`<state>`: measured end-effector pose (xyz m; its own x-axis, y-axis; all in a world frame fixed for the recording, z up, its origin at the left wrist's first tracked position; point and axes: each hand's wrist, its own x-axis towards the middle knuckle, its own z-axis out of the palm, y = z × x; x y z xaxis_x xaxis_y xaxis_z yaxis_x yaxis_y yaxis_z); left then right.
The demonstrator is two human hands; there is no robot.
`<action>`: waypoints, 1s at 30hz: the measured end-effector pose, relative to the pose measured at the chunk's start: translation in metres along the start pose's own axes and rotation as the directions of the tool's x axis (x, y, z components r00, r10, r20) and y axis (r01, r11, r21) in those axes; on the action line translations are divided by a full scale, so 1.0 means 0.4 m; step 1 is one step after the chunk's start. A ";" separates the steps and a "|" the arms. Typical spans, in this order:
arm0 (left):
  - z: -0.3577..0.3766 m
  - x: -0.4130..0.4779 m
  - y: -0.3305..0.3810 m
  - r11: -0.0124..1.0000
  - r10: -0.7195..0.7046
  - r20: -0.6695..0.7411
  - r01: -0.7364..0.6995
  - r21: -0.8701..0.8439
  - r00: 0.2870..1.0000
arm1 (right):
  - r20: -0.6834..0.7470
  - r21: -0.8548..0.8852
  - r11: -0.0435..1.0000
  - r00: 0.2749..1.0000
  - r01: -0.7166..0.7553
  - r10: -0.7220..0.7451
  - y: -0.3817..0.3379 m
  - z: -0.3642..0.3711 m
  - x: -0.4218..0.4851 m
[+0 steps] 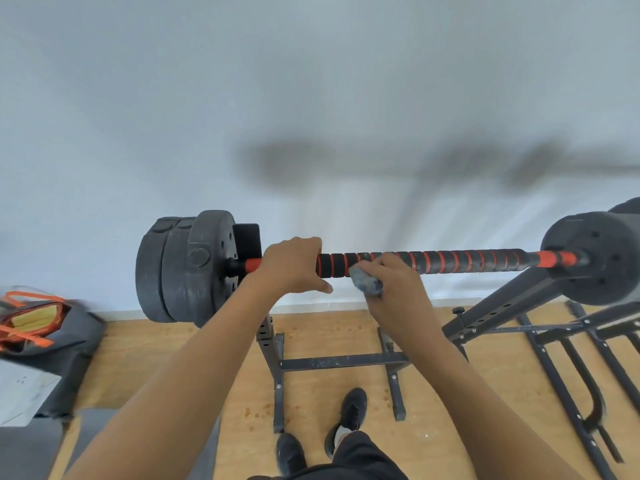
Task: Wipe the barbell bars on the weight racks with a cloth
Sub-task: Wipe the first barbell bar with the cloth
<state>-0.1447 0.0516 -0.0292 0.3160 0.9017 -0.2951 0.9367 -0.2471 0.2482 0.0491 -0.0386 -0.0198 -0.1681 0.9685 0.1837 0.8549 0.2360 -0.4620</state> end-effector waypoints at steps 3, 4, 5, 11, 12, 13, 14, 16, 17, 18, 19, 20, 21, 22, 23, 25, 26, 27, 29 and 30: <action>0.065 -0.030 0.029 0.984 0.056 -0.276 -0.006 0.178 0.960 | -0.009 -0.027 1.000 1.000 0.011 -0.011 -0.008 -0.042 0.102; 0.081 -0.030 0.035 0.974 0.061 -0.312 0.012 0.228 0.948 | 0.017 -0.076 0.997 1.000 0.003 -0.002 -0.010 -0.041 0.135; 0.092 -0.026 0.037 0.965 0.060 -0.340 0.033 0.261 0.939 | 0.065 -0.133 0.991 0.998 0.009 -0.001 -0.010 -0.032 0.158; 0.062 0.007 0.028 0.971 0.005 -0.289 0.064 0.229 0.957 | 0.062 -0.154 0.988 0.998 0.005 0.005 -0.020 0.025 0.097; 0.051 0.013 0.027 0.978 -0.009 -0.235 0.057 0.199 0.972 | 0.044 -0.143 0.990 0.999 0.014 -0.008 -0.018 0.029 0.077; 0.039 0.020 0.026 0.985 -0.023 -0.170 0.052 0.166 0.985 | 0.034 -0.127 0.992 0.999 0.021 -0.016 -0.016 0.033 0.061; 0.027 0.030 0.024 0.991 -0.038 -0.091 0.050 0.128 0.995 | 0.032 -0.113 0.993 0.999 0.028 -0.025 -0.016 0.035 0.047; 0.003 0.051 0.014 0.998 -0.056 0.094 0.052 0.040 0.994 | 0.033 -0.110 0.993 0.999 0.045 -0.042 -0.013 0.037 0.030; -0.006 0.062 0.009 0.998 -0.051 0.177 0.054 -0.014 0.983 | 0.032 -0.113 0.992 0.998 0.052 -0.049 -0.011 0.038 0.022; -0.013 0.070 0.004 0.996 -0.040 0.242 0.058 -0.068 0.969 | 0.033 -0.109 0.993 0.998 0.052 -0.049 -0.008 0.039 0.015; -0.018 0.075 0.001 0.991 -0.030 0.287 0.065 -0.113 0.957 | 0.038 -0.100 0.994 0.998 0.049 -0.045 -0.005 0.041 0.008; -0.022 0.078 -0.001 0.986 -0.025 0.316 0.075 -0.149 0.948 | 0.044 -0.095 0.994 0.998 0.046 -0.042 0.000 0.043 0.001; -0.025 0.078 -0.002 0.980 -0.021 0.337 0.086 -0.180 0.941 | 0.052 -0.093 0.995 0.998 0.046 -0.041 0.003 0.044 -0.006; -0.026 0.078 -0.002 0.975 -0.016 0.349 0.092 -0.202 0.937 | 0.059 -0.082 0.995 0.997 0.051 -0.046 0.002 0.038 -0.012; -0.026 0.077 -0.001 0.973 -0.009 0.351 0.090 -0.215 0.936 | 0.063 -0.055 0.997 0.996 0.060 -0.056 0.000 0.025 -0.013; -0.027 0.072 0.000 0.975 -0.002 0.333 0.076 -0.210 0.943 | -0.001 0.031 0.996 0.996 0.084 -0.084 0.002 -0.015 0.015; -0.027 0.070 -0.002 0.979 0.004 0.315 0.061 -0.197 0.949 | -0.063 0.060 0.994 0.994 0.095 -0.091 0.007 -0.038 0.046; -0.027 0.066 -0.004 0.982 0.014 0.291 0.041 -0.183 0.957 | -0.116 0.070 0.993 0.990 0.094 -0.086 0.015 -0.058 0.084; -0.023 0.049 -0.003 0.988 0.050 0.178 -0.022 -0.156 0.983 | -0.076 0.028 0.998 0.995 0.062 -0.059 0.028 -0.083 0.163; -0.015 0.038 -0.001 0.992 0.060 0.081 -0.050 -0.119 0.995 | 0.042 0.000 1.000 0.999 0.029 -0.029 0.028 -0.087 0.194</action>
<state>-0.1412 0.0674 -0.0283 0.3824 0.8539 -0.3531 0.8951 -0.2475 0.3708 0.0626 0.0364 0.0193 -0.2135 0.9636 0.1610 0.8495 0.2645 -0.4565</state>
